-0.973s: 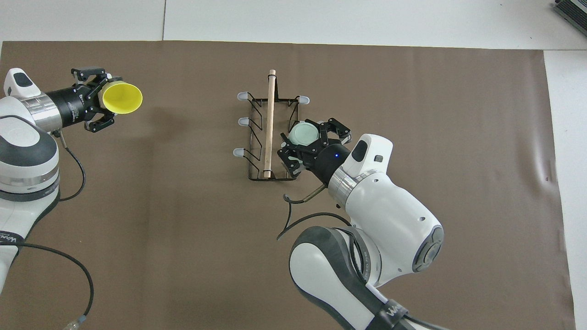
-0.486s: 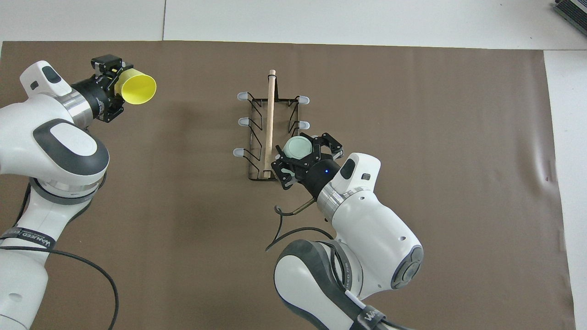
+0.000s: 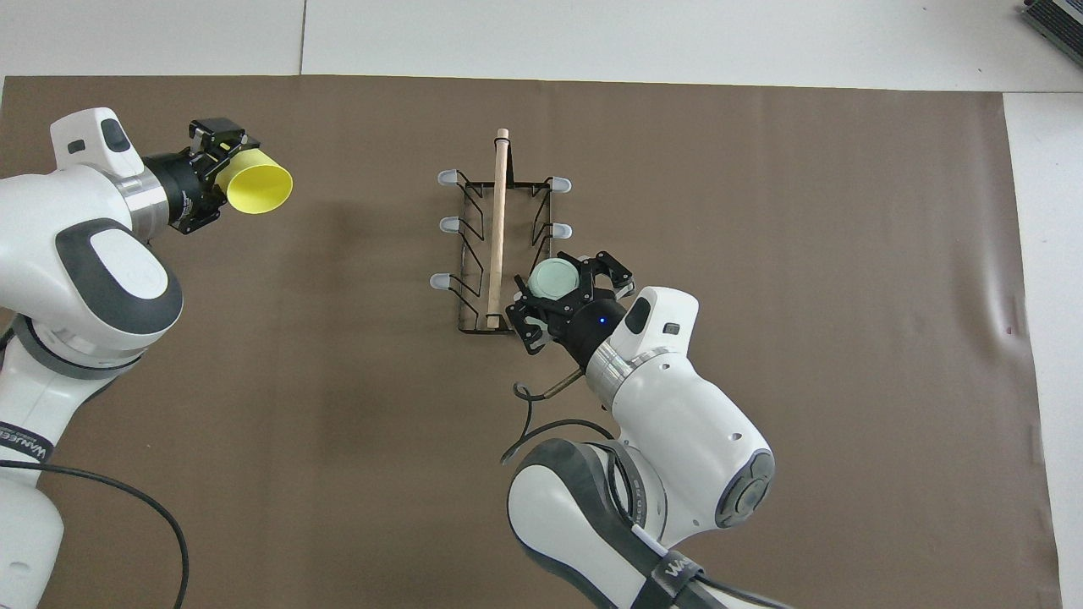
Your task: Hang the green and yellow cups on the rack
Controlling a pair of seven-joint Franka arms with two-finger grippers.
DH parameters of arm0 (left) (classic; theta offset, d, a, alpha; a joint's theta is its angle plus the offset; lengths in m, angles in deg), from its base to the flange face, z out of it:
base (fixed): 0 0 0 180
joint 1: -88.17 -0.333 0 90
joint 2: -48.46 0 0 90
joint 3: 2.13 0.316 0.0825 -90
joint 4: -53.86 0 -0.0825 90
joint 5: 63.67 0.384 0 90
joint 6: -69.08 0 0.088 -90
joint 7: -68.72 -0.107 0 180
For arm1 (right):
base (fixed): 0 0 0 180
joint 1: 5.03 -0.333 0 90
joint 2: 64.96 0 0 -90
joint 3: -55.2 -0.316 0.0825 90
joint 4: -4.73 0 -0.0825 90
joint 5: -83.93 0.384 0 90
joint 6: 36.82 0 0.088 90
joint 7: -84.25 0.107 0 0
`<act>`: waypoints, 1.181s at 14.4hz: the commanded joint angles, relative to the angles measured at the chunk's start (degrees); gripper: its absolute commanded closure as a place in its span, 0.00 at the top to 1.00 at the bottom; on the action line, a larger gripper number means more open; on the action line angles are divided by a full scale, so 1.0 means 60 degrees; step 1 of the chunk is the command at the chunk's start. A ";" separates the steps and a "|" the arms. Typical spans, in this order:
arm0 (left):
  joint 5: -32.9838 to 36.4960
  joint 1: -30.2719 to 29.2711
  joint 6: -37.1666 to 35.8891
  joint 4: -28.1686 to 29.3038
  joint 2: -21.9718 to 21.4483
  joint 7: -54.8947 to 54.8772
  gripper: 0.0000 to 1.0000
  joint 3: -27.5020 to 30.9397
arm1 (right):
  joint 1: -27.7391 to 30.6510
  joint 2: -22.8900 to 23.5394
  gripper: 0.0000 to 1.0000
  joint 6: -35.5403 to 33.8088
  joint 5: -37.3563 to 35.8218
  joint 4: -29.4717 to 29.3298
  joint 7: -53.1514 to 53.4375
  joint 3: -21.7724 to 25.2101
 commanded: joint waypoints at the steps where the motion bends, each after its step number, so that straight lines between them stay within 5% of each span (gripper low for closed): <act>1: 0.1378 0.0072 -0.0868 -0.0182 -0.0135 0.0090 0.00 0.0154 | 0.0057 0.0039 0.00 0.0239 0.0284 0.0017 -0.0365 -0.0064; 5: 0.3078 0.0072 -0.1836 -0.0637 -0.0091 0.0352 0.00 0.0330 | 0.0028 0.0361 0.00 0.0561 0.0268 -0.0085 -0.0365 -0.0079; 6: 0.3517 0.0072 -0.2027 -0.0812 -0.0062 0.0557 0.00 0.0330 | 0.0042 0.0361 0.16 0.0562 0.0298 -0.0071 -0.0365 -0.0079; 7: 0.4029 0.0072 -0.2275 -0.1002 -0.0047 0.0777 0.00 0.0330 | 0.0042 0.0361 0.99 0.0533 0.0313 -0.0071 -0.0351 -0.0079; 12: 0.6547 0.0174 -0.3419 -0.1795 -0.0017 0.2415 0.00 0.0330 | 0.0013 0.0332 1.00 0.0314 0.0357 -0.0085 -0.0234 -0.0079; 17: 0.9537 0.1066 -0.4589 -0.2058 -0.0134 0.4657 0.00 0.0330 | 0.0422 0.0230 1.00 -0.1120 0.0401 -0.0319 -0.0350 -0.0035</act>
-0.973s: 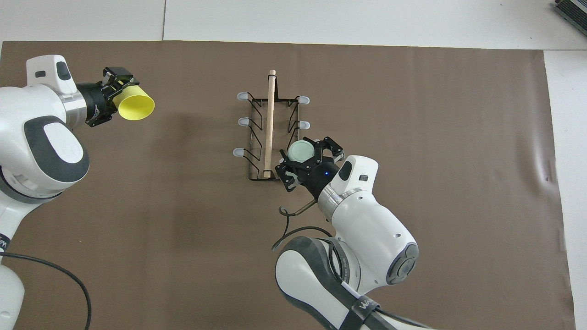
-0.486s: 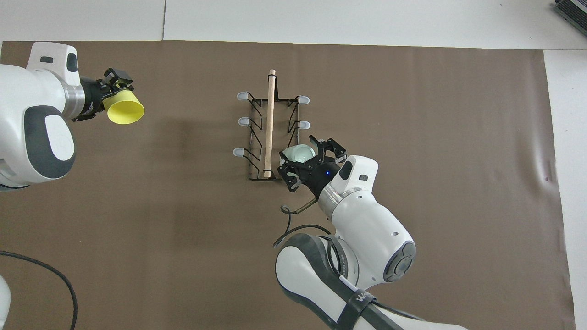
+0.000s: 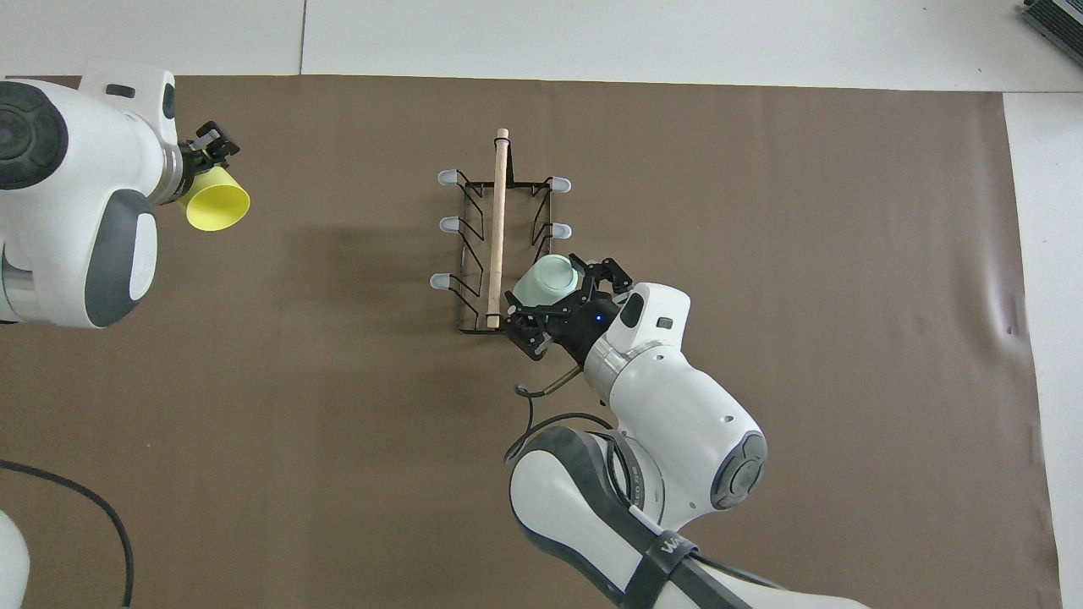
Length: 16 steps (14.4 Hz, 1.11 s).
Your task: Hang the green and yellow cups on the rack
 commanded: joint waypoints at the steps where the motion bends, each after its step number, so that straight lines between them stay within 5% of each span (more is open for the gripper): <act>1: 0.1351 0.0682 -0.1000 -0.0275 -0.0068 0.1104 0.00 0.0150 | 0.0375 -0.0060 1.00 -0.0880 0.0380 -0.0310 -0.0363 -0.0039; 9: 0.4839 0.2498 -0.3988 -0.0275 -0.0419 0.3506 0.00 0.0136 | 0.1383 -0.0821 1.00 -0.3075 -0.0291 -0.0355 -0.0901 0.0078; 13: 0.5207 0.3128 -0.4386 -0.0246 -0.0420 0.4283 0.00 0.0106 | 0.3609 -0.0881 1.00 -0.6661 -0.3654 -0.1684 -0.1491 0.0049; 16: 0.5706 0.3831 -0.4182 -0.0261 -0.0200 0.6490 0.00 0.0062 | 0.4256 -0.0822 1.00 -0.7371 -0.4890 -0.2083 -0.1738 0.0049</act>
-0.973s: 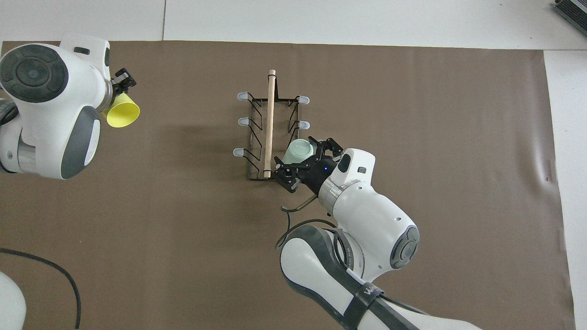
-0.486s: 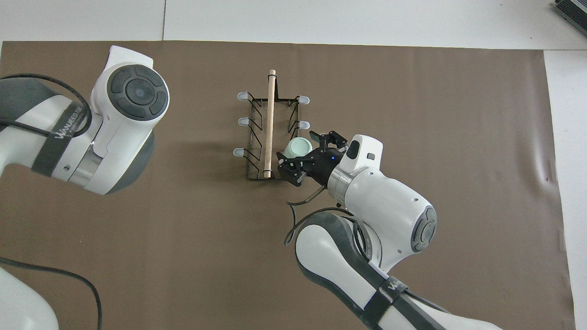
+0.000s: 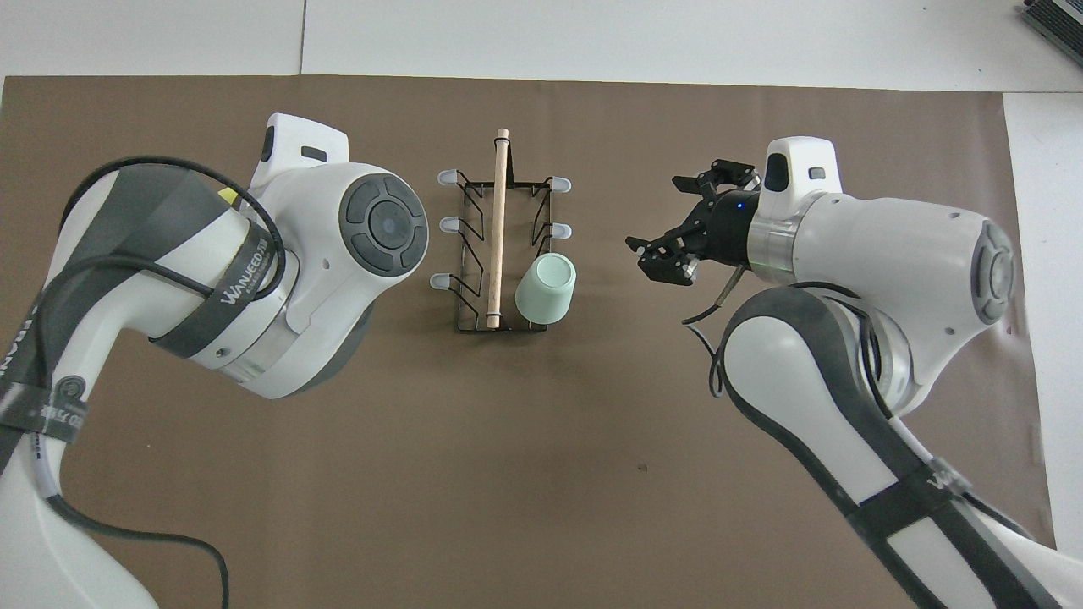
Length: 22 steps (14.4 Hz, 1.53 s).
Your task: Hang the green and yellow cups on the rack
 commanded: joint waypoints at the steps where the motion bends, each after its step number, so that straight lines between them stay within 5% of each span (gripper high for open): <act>1: 0.0435 0.0789 0.0041 -0.0013 0.0145 0.2034 0.00 0.0087 | 0.0416 0.0157 1.00 -0.0385 -0.1038 -0.0290 -0.0549 -0.0112; 6: 0.1502 0.1858 -0.0046 -0.0013 0.1006 0.4586 0.00 0.0117 | 0.1206 0.0259 1.00 -0.2490 -0.3000 -0.1124 -0.1749 -0.0112; 11: 0.2295 0.2358 -0.0543 0.0031 0.1346 0.5000 0.00 0.0117 | 0.1545 0.0274 1.00 -0.3855 -0.5783 -0.1287 -0.2132 -0.0126; 22: 0.2442 0.2959 -0.0720 0.0207 0.1639 0.5776 0.00 0.0088 | 0.1399 0.0245 1.00 -0.7253 -0.8070 -0.2956 -0.2177 -0.0141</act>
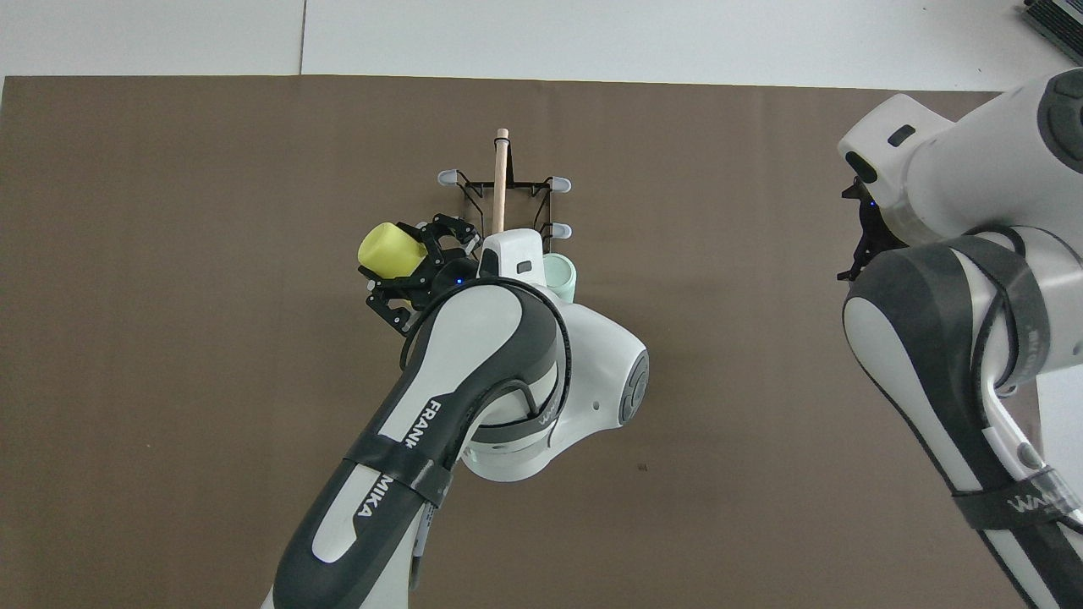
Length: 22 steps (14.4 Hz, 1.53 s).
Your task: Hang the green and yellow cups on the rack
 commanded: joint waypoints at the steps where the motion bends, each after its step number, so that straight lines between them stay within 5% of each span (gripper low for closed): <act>1: 0.0193 0.0385 -0.0197 0.0126 0.0011 0.0323 0.00 0.0117 | 0.0020 0.0137 1.00 -0.1024 -0.0716 -0.0516 -0.0108 -0.0074; 6: 0.0178 0.0605 -0.0197 0.0316 0.0011 0.0397 0.00 0.0117 | 0.0005 0.0049 1.00 -0.2345 -0.1158 -0.1219 0.0547 -0.0177; 16: -0.0012 0.0796 -0.0021 0.0390 0.0011 0.0938 0.02 0.0103 | 0.0181 -0.0376 1.00 -0.2551 0.0303 -0.1645 0.1895 -0.0060; 18: -0.0042 0.0811 0.0008 0.0375 0.0011 0.0968 0.42 0.0103 | 0.0268 -0.0376 1.00 -0.2566 0.1081 -0.1645 0.3269 -0.0045; 19: -0.0042 0.0854 -0.0006 0.0375 0.0011 0.0968 0.71 0.0103 | 0.0283 -0.0376 1.00 -0.2580 0.1287 -0.1645 0.4102 -0.0059; 22: -0.0158 0.0869 -0.0021 0.0316 0.0011 0.0968 0.97 0.0103 | 0.0269 -0.0419 1.00 -0.2566 0.1596 -0.1645 0.6287 -0.0118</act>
